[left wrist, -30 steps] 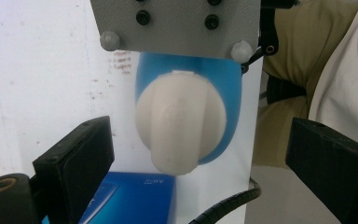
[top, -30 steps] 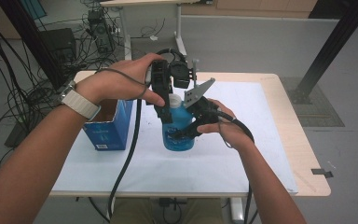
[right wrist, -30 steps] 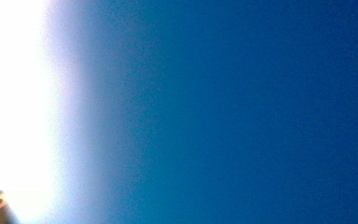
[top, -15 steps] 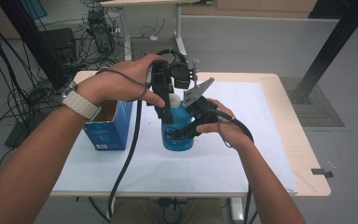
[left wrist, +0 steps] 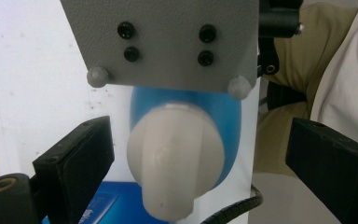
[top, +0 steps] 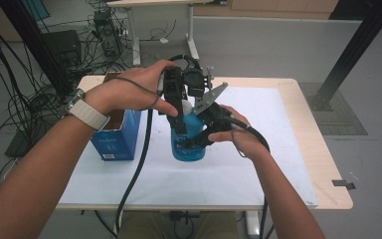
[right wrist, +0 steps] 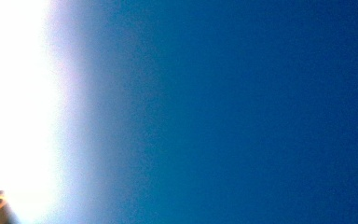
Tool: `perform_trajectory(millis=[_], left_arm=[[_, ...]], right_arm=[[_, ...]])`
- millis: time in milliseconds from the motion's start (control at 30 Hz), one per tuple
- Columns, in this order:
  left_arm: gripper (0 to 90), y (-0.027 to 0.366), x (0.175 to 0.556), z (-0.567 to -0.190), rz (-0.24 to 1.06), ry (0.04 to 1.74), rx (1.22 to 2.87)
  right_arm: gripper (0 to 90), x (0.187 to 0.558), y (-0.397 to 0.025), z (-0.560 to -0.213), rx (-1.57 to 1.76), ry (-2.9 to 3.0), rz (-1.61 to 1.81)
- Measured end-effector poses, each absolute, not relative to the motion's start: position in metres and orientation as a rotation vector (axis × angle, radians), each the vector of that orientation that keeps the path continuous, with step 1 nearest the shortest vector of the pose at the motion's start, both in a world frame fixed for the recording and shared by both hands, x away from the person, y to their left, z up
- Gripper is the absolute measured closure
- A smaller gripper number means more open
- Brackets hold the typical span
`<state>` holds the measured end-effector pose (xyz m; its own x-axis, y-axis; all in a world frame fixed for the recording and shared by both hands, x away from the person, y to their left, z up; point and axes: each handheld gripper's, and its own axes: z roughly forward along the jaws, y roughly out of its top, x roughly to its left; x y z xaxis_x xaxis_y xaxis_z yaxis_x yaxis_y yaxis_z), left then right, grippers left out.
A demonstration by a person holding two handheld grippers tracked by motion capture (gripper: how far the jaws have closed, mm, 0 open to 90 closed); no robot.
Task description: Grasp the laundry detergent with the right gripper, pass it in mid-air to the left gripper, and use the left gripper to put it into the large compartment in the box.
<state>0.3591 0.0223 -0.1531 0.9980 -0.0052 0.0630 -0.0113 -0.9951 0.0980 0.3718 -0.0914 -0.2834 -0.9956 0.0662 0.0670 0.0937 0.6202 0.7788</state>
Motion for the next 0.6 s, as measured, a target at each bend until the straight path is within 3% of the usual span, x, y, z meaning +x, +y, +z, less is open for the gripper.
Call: perform_trajectory(millis=[600], left_arm=[[9.4,0.0189,0.362,-0.1613,0.085,-0.006,3.045]], right_arm=[[43.6,0.3677,-0.0879,-0.2774,-0.098,-2.801,-1.378]])
